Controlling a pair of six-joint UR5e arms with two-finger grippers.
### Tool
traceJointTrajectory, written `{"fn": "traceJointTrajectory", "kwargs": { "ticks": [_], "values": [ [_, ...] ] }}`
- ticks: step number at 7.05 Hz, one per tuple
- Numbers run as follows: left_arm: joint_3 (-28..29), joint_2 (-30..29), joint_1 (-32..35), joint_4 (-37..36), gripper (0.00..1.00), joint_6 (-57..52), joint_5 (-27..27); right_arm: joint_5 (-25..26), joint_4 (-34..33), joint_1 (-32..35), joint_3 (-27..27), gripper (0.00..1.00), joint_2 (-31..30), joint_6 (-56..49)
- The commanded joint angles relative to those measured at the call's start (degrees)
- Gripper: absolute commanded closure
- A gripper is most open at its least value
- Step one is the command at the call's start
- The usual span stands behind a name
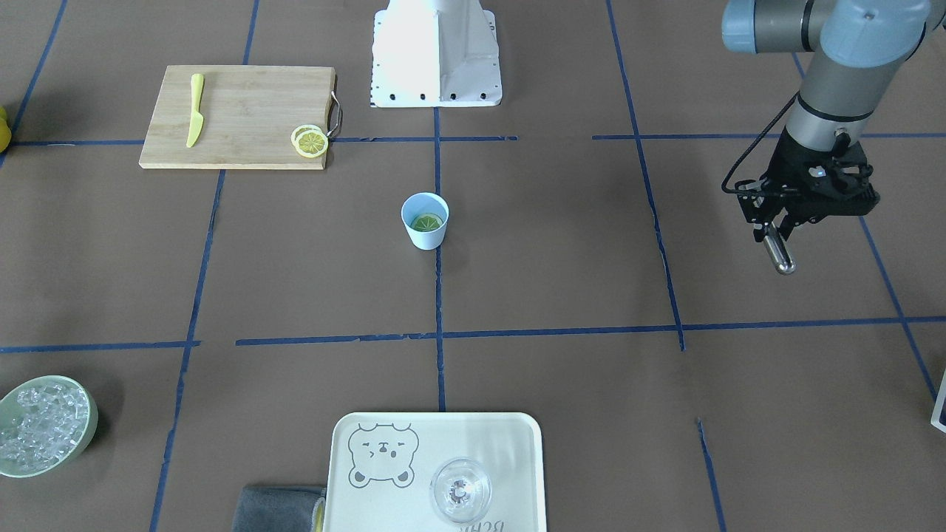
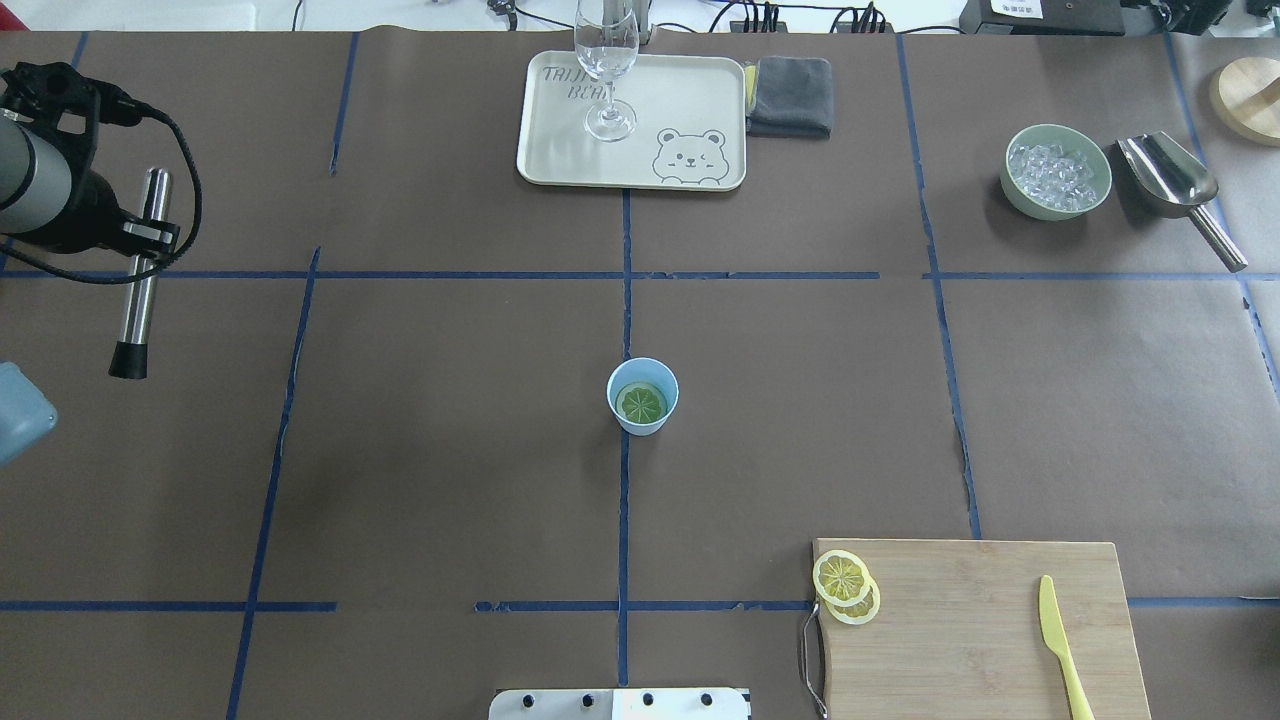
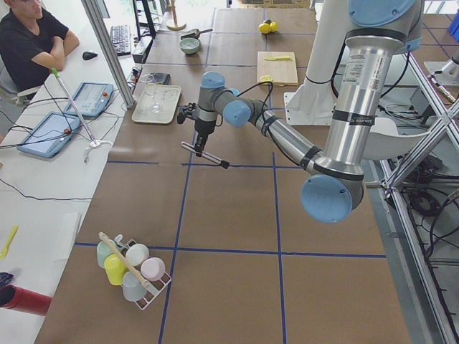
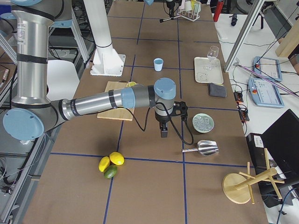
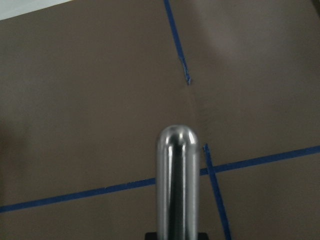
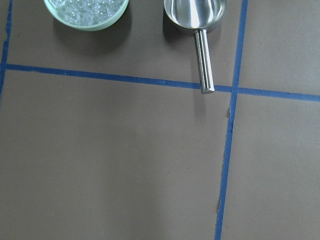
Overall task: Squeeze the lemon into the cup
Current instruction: 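Lower the metal rod onto the table and release it with the left gripper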
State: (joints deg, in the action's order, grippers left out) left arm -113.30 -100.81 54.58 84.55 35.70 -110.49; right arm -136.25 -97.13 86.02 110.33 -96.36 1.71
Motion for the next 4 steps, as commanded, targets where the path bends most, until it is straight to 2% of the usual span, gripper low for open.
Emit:
{"fn": "traceJointTrajectory", "kwargs": {
  "ticks": [1, 3, 4],
  "values": [
    [3.5, -2.1, -0.3, -14.8, 1.0, -8.1, -4.5, -0.2, 0.0, 0.4, -1.0, 0.0, -0.9, -1.5],
    [13.3, -2.4, -0.4, -12.3, 1.0, -12.5, -14.2, -0.2, 0.0, 0.7, -0.9, 0.0, -0.7, -1.5],
    [18.2, -1.9, -0.3, -6.6, 1.0, -12.4, -18.4, -0.2, 0.0, 0.7, -0.8, 0.0, -0.5, -1.5]
  ]
}}
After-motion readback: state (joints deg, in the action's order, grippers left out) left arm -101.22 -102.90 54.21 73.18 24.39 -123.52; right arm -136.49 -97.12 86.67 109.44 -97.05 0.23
